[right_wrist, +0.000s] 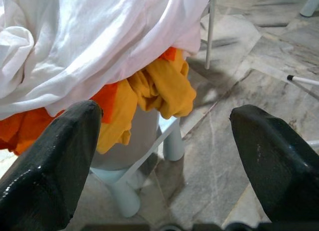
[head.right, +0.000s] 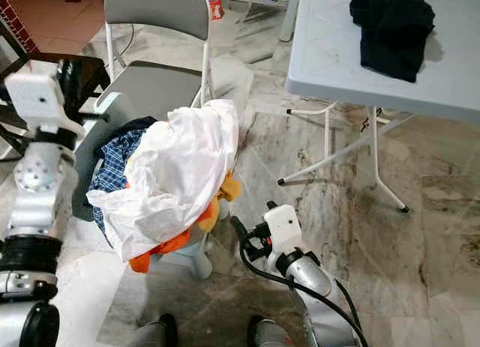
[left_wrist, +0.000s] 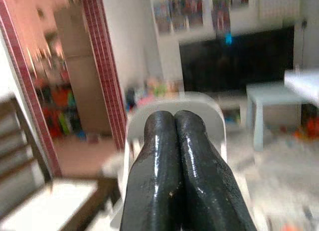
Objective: Hang hanger
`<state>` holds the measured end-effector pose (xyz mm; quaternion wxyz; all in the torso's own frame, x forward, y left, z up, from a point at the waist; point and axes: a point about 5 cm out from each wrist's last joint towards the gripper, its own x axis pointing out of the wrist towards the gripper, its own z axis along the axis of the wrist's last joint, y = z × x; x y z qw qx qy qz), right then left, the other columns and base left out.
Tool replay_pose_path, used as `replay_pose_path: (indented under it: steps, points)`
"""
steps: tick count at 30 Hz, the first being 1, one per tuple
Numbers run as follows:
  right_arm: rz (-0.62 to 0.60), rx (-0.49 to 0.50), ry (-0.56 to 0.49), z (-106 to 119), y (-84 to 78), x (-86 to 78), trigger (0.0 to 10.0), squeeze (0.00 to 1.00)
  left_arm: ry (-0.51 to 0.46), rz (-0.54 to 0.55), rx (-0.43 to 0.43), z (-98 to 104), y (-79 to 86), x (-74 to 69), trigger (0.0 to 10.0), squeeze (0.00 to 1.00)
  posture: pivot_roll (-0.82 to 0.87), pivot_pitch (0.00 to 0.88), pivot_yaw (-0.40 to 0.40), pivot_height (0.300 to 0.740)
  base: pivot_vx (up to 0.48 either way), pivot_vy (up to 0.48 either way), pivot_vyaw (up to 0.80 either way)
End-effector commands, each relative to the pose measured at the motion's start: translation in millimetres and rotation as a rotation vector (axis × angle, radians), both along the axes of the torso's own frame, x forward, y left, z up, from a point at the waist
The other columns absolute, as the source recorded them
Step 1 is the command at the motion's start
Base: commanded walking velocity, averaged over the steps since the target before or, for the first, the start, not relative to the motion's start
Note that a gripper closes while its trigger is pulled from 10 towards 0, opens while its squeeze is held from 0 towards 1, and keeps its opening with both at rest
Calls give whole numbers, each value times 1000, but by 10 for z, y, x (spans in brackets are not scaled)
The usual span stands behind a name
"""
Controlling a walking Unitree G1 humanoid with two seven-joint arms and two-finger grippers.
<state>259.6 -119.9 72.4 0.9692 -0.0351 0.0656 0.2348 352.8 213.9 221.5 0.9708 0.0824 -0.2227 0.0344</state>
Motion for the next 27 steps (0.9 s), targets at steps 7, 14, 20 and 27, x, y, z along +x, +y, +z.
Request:
replay_pose_path:
  steps: [7, 14, 20, 27]
  points:
    - [-7, -7, 13, -42, -22, -36, 10000, 0, 253, 18, -98, -745, -39, -188, 10000, 1000, -22, 210, -11, 740, 0, 0, 0]
    - [1, -10, 18, -57, -16, -36, 10000, 0, 341, -68, -23, -1120, -217, -480, 10000, 1000, -10, 213, -21, 740, 0, 0, 0]
    - [14, -13, 19, -59, 4, -33, 10000, 0, 435, -103, -8, -1407, -273, -665, 10000, 1000, -11, 217, -27, 740, 0, 0, 0]
    - [14, -18, 22, -67, -3, -42, 10000, 0, 432, -94, -6, -1380, -227, -628, 10000, 1000, -13, 218, -28, 740, 0, 0, 0]
